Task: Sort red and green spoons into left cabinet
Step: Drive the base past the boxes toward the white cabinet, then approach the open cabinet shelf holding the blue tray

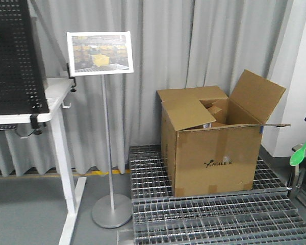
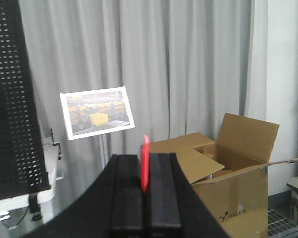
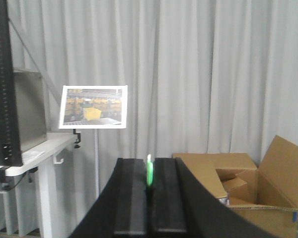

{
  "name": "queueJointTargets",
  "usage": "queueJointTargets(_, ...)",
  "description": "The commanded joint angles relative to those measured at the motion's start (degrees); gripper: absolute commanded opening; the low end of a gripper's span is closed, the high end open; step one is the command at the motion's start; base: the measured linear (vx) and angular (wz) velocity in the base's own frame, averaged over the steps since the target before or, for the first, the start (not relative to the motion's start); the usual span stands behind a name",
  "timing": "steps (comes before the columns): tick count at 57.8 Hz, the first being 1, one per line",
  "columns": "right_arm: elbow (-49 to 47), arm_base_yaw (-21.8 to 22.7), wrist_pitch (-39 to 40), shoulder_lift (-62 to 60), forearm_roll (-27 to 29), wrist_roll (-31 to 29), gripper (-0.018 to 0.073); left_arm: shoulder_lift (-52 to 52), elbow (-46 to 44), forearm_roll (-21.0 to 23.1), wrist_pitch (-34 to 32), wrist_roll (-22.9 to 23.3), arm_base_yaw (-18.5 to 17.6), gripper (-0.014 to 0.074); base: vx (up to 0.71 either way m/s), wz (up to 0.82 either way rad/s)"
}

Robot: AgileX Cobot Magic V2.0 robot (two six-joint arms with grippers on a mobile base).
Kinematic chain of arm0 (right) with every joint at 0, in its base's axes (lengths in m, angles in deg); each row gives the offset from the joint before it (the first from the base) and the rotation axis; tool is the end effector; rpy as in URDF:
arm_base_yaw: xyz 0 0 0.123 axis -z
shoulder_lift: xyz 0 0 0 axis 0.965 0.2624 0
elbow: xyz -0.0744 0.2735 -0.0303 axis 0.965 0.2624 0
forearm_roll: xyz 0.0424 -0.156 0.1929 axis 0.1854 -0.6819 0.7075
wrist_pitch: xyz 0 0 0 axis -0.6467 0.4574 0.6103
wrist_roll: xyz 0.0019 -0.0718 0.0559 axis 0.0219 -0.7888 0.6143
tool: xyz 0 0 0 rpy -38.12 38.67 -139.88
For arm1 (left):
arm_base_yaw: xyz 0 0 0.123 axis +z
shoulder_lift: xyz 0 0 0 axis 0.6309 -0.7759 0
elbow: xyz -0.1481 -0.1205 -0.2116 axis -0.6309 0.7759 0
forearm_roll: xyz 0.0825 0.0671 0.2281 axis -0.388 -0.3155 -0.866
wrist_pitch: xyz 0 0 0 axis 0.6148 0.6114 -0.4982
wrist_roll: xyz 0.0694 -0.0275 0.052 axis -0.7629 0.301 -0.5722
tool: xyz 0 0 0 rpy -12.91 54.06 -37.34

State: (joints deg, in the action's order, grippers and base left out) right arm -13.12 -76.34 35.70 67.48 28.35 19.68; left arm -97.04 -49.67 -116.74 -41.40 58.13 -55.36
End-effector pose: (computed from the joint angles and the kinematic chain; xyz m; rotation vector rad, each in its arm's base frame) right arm 0.2013 0.0241 0.3709 -0.1507 1.3809 0.2158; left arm 0.1384 -0.0365 0.4285 0.1879 1.4068 -0.1810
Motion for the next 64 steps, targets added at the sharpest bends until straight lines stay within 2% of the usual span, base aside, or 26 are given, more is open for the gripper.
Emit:
queueJointTargets(1, -1.8, 0.2, 3.8, -0.6, 0.7, 0.1, -0.0009, 0.3, -1.6, 0.3, -3.6, 0.4, -0.4, -0.0006, 0.37, -0.16)
queueJointTargets(28, -1.8, 0.2, 3.8, -0.6, 0.7, 0.1, -0.0009, 0.3, -1.6, 0.3, -3.6, 0.4, -0.4, -0.0006, 0.31, -0.33)
queueJointTargets(64, -1.8, 0.2, 3.8, -0.6, 0.7, 0.1, -0.0009, 0.3, -1.6, 0.3, -3.6, 0.4, -0.4, -0.0006, 0.20, -0.71)
